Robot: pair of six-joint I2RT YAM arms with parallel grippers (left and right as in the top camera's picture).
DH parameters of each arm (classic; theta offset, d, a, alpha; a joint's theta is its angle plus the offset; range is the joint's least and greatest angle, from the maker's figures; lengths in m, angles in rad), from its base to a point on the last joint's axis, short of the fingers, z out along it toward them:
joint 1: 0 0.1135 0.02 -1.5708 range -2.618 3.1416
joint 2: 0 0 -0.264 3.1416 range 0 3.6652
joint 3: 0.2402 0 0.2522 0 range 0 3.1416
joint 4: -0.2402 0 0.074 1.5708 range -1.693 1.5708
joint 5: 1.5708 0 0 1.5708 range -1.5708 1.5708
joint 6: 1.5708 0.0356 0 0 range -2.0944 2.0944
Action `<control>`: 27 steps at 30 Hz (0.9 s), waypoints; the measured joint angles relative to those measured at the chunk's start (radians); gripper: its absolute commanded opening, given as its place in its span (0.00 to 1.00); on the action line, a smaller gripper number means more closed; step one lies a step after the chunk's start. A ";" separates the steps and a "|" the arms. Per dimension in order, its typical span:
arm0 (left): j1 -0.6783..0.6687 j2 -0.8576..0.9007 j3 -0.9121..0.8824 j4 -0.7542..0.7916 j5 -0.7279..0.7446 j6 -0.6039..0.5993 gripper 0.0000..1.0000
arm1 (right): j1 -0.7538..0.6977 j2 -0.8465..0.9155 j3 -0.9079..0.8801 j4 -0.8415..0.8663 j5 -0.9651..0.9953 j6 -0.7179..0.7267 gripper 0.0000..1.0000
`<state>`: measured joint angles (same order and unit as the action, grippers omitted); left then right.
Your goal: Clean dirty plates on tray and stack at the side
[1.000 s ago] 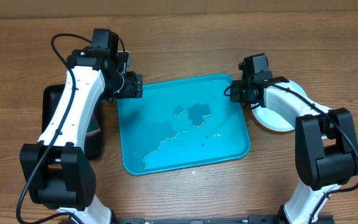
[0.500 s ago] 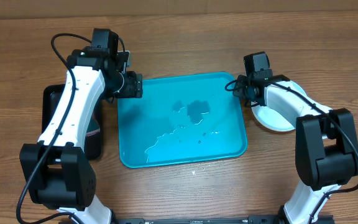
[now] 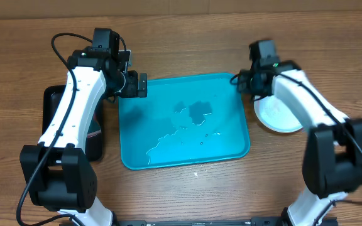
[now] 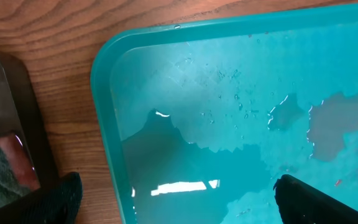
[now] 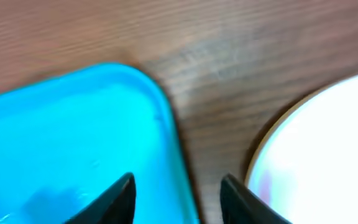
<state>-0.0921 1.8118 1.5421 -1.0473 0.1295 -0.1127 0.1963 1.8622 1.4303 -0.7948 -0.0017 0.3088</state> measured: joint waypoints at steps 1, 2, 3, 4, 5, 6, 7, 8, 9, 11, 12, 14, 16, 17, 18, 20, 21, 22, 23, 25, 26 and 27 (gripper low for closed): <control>0.000 0.000 0.000 0.000 0.000 0.000 1.00 | 0.000 -0.028 0.032 -0.036 -0.002 -0.009 0.52; 0.000 0.000 0.000 0.000 0.000 0.000 1.00 | 0.000 -0.059 0.061 -0.066 -0.003 -0.015 0.57; 0.000 0.000 0.000 0.000 0.000 0.000 1.00 | 0.000 -0.100 0.095 -0.103 -0.007 -0.028 0.61; 0.000 0.000 0.000 0.000 -0.001 0.000 1.00 | 0.000 -0.135 0.117 -0.129 -0.009 -0.036 0.64; 0.000 0.000 0.000 0.000 -0.004 0.000 1.00 | 0.000 -0.168 0.135 -0.155 -0.010 -0.042 0.69; 0.000 0.000 0.000 0.000 -0.007 0.000 1.00 | 0.000 -0.200 0.150 -0.179 -0.011 -0.052 0.74; 0.000 0.000 0.000 0.000 -0.010 0.000 1.00 | 0.000 -0.237 0.159 -0.202 -0.010 -0.062 0.78; 0.000 0.000 0.000 0.000 -0.011 0.000 1.00 | 0.000 -0.267 0.163 -0.222 -0.011 -0.069 0.81; 0.000 0.000 0.000 0.000 -0.013 0.000 1.00 | 0.000 -0.295 0.166 -0.244 -0.011 -0.077 0.83; 0.000 0.000 0.000 0.000 -0.015 0.000 1.00 | 0.000 -0.344 0.166 -0.292 -0.013 -0.085 0.91; 0.000 0.000 0.000 0.000 -0.015 0.000 1.00 | 0.000 -0.367 0.166 -0.314 -0.013 -0.089 0.95; 0.000 0.000 0.000 0.000 -0.015 0.000 1.00 | 0.000 -0.401 0.166 -0.351 -0.013 -0.099 1.00; 0.000 0.000 0.000 0.000 -0.015 0.000 1.00 | 0.000 -0.438 0.166 -0.407 -0.014 -0.103 1.00; 0.000 0.000 0.000 0.000 -0.015 0.000 1.00 | 0.000 -0.458 0.166 -0.432 -0.015 -0.102 1.00; 0.000 0.000 0.000 0.000 -0.015 0.000 1.00 | 0.000 -0.479 0.166 -0.463 -0.014 -0.102 1.00; 0.000 0.000 0.000 0.000 -0.015 0.000 1.00 | 0.000 -0.521 0.166 -0.520 -0.016 -0.100 1.00; 0.000 0.000 0.000 0.000 -0.016 0.000 1.00 | 0.000 -0.540 0.166 -0.547 -0.017 -0.100 1.00; 0.000 0.000 0.000 0.000 -0.016 0.000 1.00 | 0.000 -0.560 0.166 -0.578 -0.017 -0.100 1.00; 0.000 0.000 0.000 0.000 -0.016 0.000 1.00 | 0.000 -0.576 0.166 -0.605 -0.017 -0.100 1.00; 0.000 0.000 0.000 0.000 -0.018 0.000 1.00 | 0.000 -0.599 0.166 -0.651 -0.017 -0.100 1.00; 0.000 0.000 0.000 0.000 -0.018 0.000 1.00 | 0.000 -0.604 0.166 -0.668 -0.017 -0.100 1.00; 0.000 0.000 0.000 0.000 -0.018 0.000 1.00 | 0.000 -0.606 0.166 -0.687 -0.016 -0.100 1.00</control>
<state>-0.0921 1.8118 1.5421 -1.0473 0.1112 -0.1127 0.1963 1.2560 1.5959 -1.4818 -0.0177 0.2089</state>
